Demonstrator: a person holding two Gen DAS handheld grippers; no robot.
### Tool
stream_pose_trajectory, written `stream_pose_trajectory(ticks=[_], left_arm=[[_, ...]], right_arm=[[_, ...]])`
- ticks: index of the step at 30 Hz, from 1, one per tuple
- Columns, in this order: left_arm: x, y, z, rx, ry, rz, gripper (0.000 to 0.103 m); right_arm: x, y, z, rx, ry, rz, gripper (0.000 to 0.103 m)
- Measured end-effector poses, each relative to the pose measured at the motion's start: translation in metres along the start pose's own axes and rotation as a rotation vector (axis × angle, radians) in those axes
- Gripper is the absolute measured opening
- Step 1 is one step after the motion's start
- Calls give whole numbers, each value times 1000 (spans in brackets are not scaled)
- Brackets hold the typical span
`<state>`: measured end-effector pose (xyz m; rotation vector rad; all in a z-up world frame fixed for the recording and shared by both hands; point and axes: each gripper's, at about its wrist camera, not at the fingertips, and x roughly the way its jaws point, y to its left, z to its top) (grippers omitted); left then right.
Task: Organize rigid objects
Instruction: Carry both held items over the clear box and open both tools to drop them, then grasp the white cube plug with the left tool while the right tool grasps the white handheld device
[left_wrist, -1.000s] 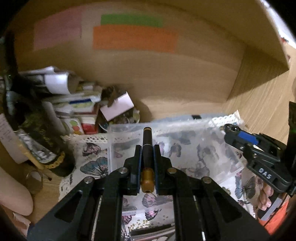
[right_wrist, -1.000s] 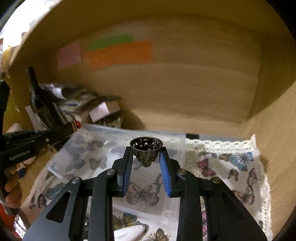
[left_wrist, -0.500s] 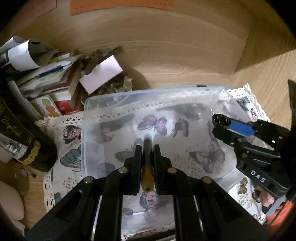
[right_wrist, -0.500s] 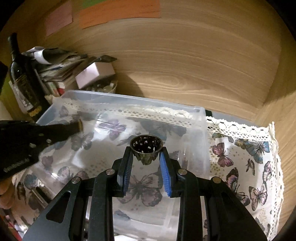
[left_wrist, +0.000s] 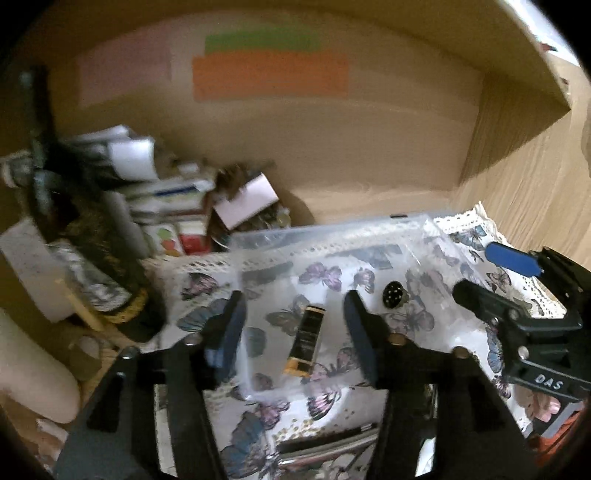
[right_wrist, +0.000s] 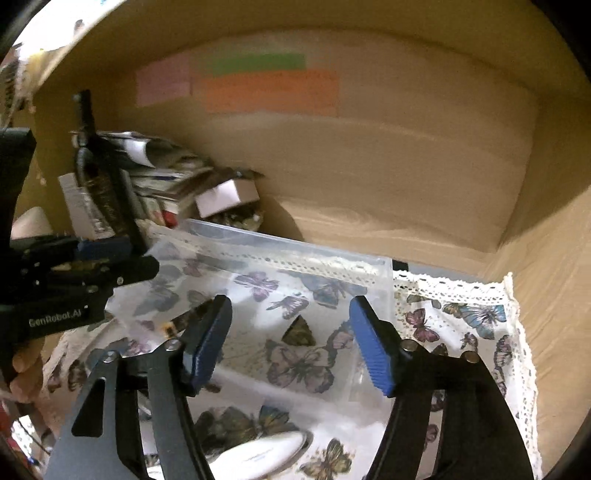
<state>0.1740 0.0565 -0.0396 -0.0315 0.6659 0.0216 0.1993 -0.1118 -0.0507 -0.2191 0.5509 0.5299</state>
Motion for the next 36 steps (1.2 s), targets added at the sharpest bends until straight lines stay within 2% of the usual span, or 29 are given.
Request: stream_pose_trajectory(ticks=[3,4,8,15,19,22,24,26,29,31,33,35,36], left_arm=[[-22,0,-9,12,-53,5,78],[-30,1,-14,13,-66,1,80],[-49,2,-34,33,-92,14,90],[-51,0,-74,62,-53,15,92],[-47,-5,-91,65,-10,-18,92],[-42,-15,-99,80,17,-52,86],[-39,-23,-103,95,35,-68,75],[-34,-31,-107,105,57,-96,73],[-24,-44,-111,120,97,-128,63],[-18,-51,-114,132,122,-145,60],[-13,-57,-116,144,139,-154,59],[-7,-62,-118,149,159,-160,56],[-5,-63,-118,150,166,-163,54]], right_arm=[[-13,12,-10,-3,-14,19,77],[-17,17,-15,-4,-16,23,81],[-21,36,-43,-28,16,51,81],[-1,58,-87,-21,153,66,81],[-3,51,-102,0,180,69,83],[-9,42,-109,21,186,70,83],[-13,34,-114,30,189,57,83],[-17,28,-118,34,193,40,83],[-21,20,-122,33,199,-4,83],[-23,13,-126,48,205,1,81],[-22,8,-130,68,215,27,72],[-19,9,-134,81,224,46,57],[-17,10,-136,89,216,43,57]])
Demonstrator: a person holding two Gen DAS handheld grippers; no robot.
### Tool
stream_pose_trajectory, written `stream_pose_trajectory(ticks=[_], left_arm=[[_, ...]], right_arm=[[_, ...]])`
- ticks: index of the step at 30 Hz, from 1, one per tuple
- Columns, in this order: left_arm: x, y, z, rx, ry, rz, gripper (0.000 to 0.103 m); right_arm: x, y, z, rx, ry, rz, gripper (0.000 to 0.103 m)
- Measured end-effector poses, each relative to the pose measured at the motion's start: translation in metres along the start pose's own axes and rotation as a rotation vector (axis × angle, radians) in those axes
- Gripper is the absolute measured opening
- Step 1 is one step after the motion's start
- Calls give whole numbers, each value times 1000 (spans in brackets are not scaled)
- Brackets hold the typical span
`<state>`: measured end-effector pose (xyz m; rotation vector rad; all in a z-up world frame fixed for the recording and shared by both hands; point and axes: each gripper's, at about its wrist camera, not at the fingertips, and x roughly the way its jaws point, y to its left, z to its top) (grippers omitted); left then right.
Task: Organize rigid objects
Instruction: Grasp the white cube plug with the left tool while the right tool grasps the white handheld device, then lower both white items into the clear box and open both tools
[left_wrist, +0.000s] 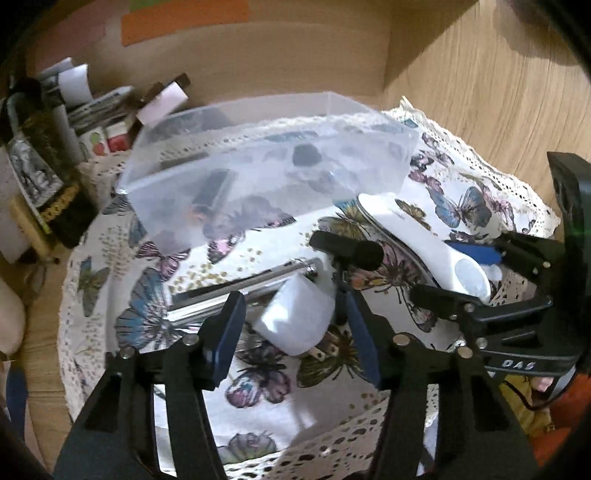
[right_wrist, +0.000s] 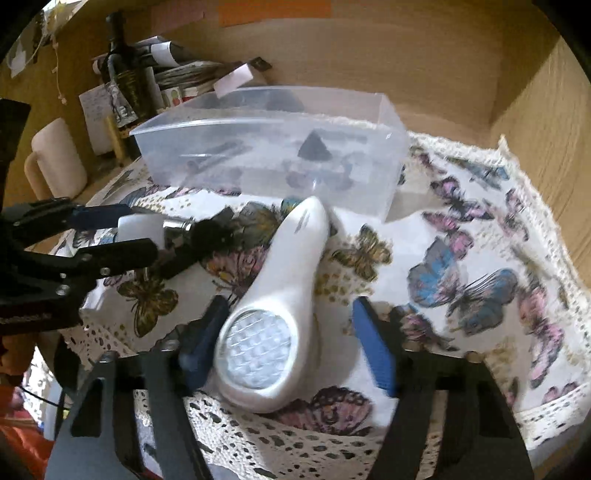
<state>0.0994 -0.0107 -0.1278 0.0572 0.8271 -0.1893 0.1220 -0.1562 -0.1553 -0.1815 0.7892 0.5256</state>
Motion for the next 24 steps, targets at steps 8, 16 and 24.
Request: stream_pose_trajectory(ticks=[8,16,24], left_arm=[[6,2,-1,-22,2,-1,35],[-14,13,0,-66,-58,22,28],[-42,22,11,-98,-145,45,28]], right_arm=[[-9,0,-2,31,-74,-5,37],[-51,-14,13,41,-195,-52,37],[-71,-21,37,37,-269,-48,36]])
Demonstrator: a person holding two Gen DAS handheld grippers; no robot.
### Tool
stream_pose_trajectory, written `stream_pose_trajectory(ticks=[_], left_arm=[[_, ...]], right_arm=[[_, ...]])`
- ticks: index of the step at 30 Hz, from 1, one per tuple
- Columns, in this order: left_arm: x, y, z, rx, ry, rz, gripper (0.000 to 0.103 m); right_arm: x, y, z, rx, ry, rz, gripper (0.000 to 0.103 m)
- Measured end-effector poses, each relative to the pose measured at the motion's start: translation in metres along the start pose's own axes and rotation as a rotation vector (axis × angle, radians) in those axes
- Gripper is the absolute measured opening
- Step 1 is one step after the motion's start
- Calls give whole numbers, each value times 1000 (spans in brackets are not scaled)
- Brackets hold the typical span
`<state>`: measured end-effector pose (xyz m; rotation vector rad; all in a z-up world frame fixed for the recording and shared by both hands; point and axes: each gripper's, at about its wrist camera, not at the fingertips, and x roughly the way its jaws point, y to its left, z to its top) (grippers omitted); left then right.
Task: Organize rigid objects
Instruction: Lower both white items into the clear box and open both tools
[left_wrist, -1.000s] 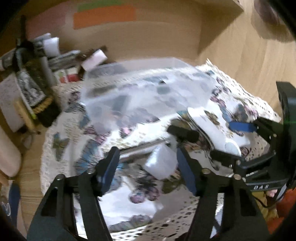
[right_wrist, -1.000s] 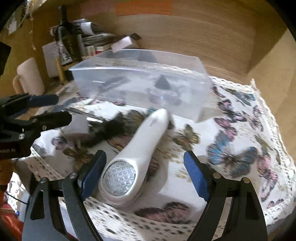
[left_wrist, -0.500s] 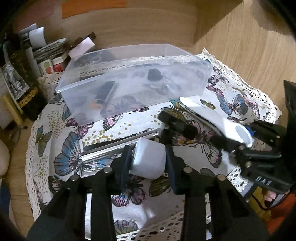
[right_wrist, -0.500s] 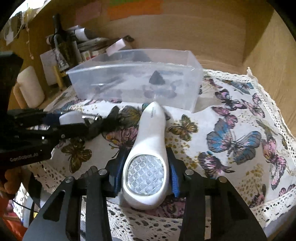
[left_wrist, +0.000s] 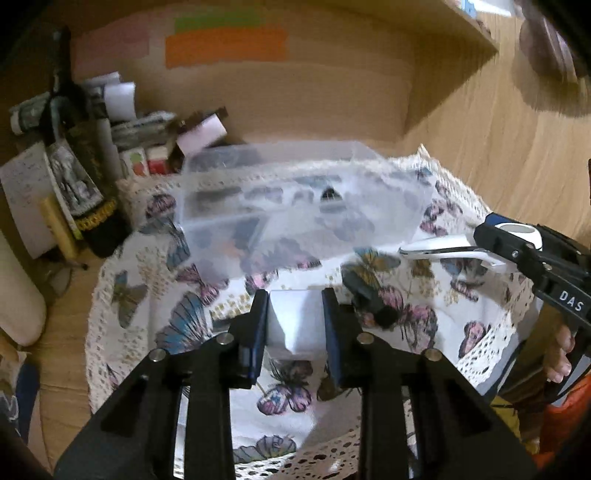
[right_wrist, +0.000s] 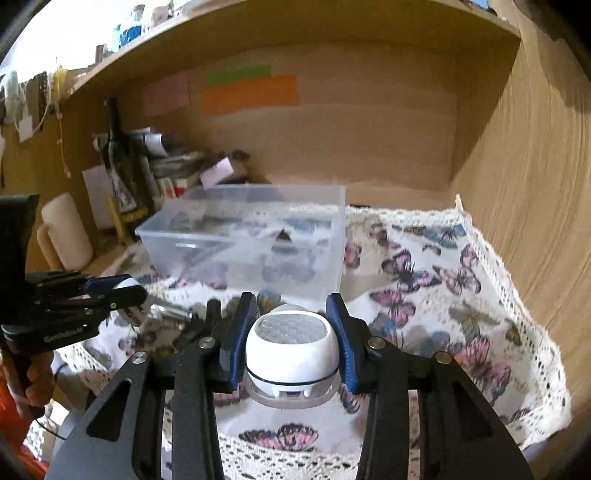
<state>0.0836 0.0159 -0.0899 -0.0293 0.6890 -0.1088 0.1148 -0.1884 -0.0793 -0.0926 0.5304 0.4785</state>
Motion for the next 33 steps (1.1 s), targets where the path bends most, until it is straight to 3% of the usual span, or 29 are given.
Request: stream_pose_trajectory(ticks=[10,19,26,33], left_arm=[[-33,7,37,-16,-132,17,28],[-40,16,66,-15,-199,52,28],[-8,30,81,-19,-153,90,28],[44,47,85,-26,-29,109,28]], right_arm=[[-16,4,36,-47,-86,19,36],[-28,7,64,-68,-158,50,36],[22,11,76,-67,-86,103,36],[92,22,82,-88,53,164,36]])
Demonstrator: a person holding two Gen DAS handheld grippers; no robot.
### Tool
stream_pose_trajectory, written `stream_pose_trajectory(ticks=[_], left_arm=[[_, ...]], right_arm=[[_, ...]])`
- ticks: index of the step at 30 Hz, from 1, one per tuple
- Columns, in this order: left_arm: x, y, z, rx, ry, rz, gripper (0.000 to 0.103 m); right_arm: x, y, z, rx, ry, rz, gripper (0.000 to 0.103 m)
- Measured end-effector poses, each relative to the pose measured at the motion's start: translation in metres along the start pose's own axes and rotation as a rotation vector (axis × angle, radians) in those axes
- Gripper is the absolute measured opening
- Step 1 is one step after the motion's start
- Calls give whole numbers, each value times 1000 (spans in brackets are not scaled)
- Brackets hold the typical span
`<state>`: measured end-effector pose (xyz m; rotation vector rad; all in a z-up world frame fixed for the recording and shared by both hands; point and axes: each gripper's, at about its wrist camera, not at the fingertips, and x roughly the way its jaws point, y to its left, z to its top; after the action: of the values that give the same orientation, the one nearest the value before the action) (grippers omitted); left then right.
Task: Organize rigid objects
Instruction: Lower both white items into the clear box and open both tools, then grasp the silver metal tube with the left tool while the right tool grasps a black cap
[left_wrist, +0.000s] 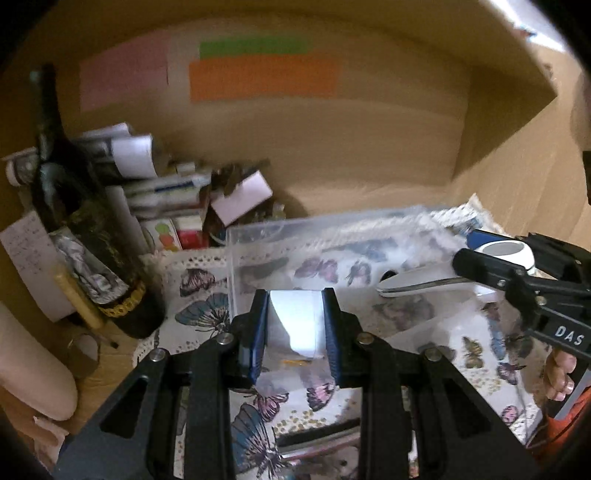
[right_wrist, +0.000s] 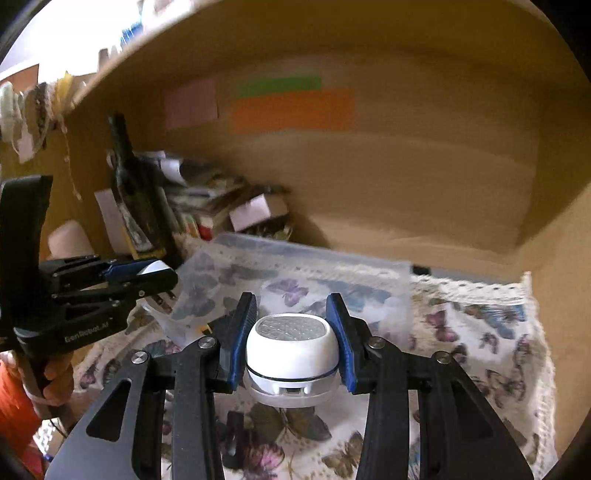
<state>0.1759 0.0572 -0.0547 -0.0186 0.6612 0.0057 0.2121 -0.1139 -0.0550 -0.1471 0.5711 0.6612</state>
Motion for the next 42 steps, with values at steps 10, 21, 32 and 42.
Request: stream_pose_trajectory(ticks=[10,21,32,42], left_arm=[[45,-8,8,22,99,-36,28],[38,-17,13,15,82,-28,54],[-26,-8,-15,65,-24,7,90],[-1,-6,-72,88,146,-37,88]], right_arm=[[56,-20,-8,77,145,39,36],[30,-17,-2,36,71,-45,55],[-23,13,-18,-18,11,-19,61],[-11,28,-65,-34,150,-15,61]])
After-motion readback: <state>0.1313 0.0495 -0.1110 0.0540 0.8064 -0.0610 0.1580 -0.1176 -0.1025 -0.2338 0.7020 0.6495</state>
